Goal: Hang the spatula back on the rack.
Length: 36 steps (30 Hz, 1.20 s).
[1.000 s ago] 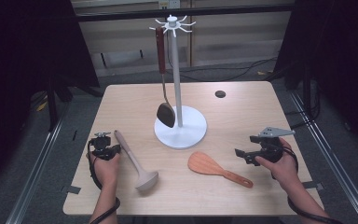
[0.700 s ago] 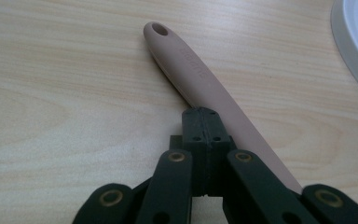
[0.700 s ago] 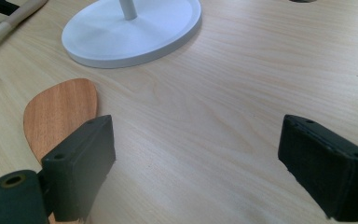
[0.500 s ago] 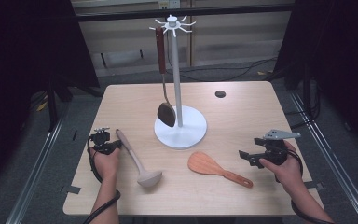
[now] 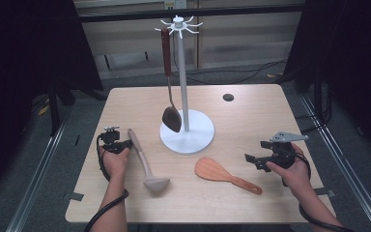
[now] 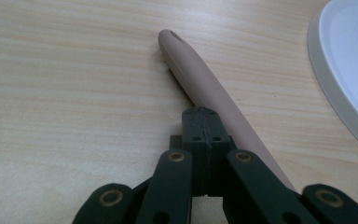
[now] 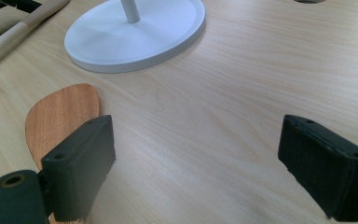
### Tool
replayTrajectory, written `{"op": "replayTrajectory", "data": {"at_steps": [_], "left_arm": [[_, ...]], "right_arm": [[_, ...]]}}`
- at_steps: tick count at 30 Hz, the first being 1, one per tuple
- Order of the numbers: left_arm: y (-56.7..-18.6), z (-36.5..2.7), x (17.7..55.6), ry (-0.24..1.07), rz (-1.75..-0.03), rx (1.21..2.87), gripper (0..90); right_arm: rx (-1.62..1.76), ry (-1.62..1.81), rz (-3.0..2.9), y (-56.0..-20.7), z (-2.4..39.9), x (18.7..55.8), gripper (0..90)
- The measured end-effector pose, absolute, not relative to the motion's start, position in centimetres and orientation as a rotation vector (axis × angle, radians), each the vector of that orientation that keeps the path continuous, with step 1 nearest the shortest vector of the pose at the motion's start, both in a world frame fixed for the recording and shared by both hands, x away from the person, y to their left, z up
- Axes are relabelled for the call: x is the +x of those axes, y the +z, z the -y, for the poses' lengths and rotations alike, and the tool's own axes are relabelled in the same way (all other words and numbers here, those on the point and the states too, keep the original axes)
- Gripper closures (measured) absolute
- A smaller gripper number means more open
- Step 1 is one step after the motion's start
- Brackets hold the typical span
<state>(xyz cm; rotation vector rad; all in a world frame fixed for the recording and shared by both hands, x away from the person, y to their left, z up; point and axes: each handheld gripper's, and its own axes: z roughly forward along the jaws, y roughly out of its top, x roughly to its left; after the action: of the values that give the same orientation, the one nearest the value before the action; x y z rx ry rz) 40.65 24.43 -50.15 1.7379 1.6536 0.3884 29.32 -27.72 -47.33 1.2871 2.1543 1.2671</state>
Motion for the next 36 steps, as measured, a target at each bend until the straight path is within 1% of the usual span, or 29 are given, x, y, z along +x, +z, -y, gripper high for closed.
{"op": "replayTrajectory", "data": {"at_steps": [1,5,11,17,20,26,28,31,32,35,36], "left_arm": [[-50.1,-24.5,40.7,0.38,-1.64,1.758,90.0],[-50.4,-24.0,41.2,0.343,-1.626,1.73,90.0],[-50.0,-23.0,41.4,0.342,-1.665,1.746,89.9],[-49.8,-22.7,40.9,0.32,-1.697,1.741,87.1],[-49.5,-22.6,40.7,0.325,-1.715,1.763,84.5],[-49.3,-22.6,40.5,0.335,-1.75,1.752,78.3],[-49.1,-22.6,40.5,0.347,-1.771,1.761,74.1],[-49.0,-22.8,40.2,0.373,-1.783,1.767,72.4],[-49.0,-22.9,40.1,0.373,-1.794,1.761,69.9],[-48.7,-23.0,39.6,0.375,-1.782,1.806,66.7],[-48.6,-23.0,39.5,0.379,-1.791,1.799,65.2]], "right_arm": [[1.288,1.262,-2.156,-47.3,27.7,29.3,10.1],[1.281,1.269,-2.138,-47.0,27.7,29.5,10.1],[1.285,1.275,-2.147,-47.0,27.5,29.5,10.1],[1.281,1.276,-2.139,-46.9,27.6,29.4,10.2],[1.272,1.286,-2.133,-46.6,27.7,29.5,10.2],[1.26,1.298,-2.135,-46.4,27.4,29.6,10.4],[1.253,1.298,-2.142,-46.3,27.2,29.7,10.4],[1.253,1.313,-2.139,-46.2,27.0,29.9,10.4],[1.249,1.319,-2.135,-46.1,27.0,30.0,10.4],[1.248,1.327,-2.143,-46.2,26.8,30.3,10.4],[1.245,1.329,-2.141,-46.2,26.7,30.4,10.4]]}}
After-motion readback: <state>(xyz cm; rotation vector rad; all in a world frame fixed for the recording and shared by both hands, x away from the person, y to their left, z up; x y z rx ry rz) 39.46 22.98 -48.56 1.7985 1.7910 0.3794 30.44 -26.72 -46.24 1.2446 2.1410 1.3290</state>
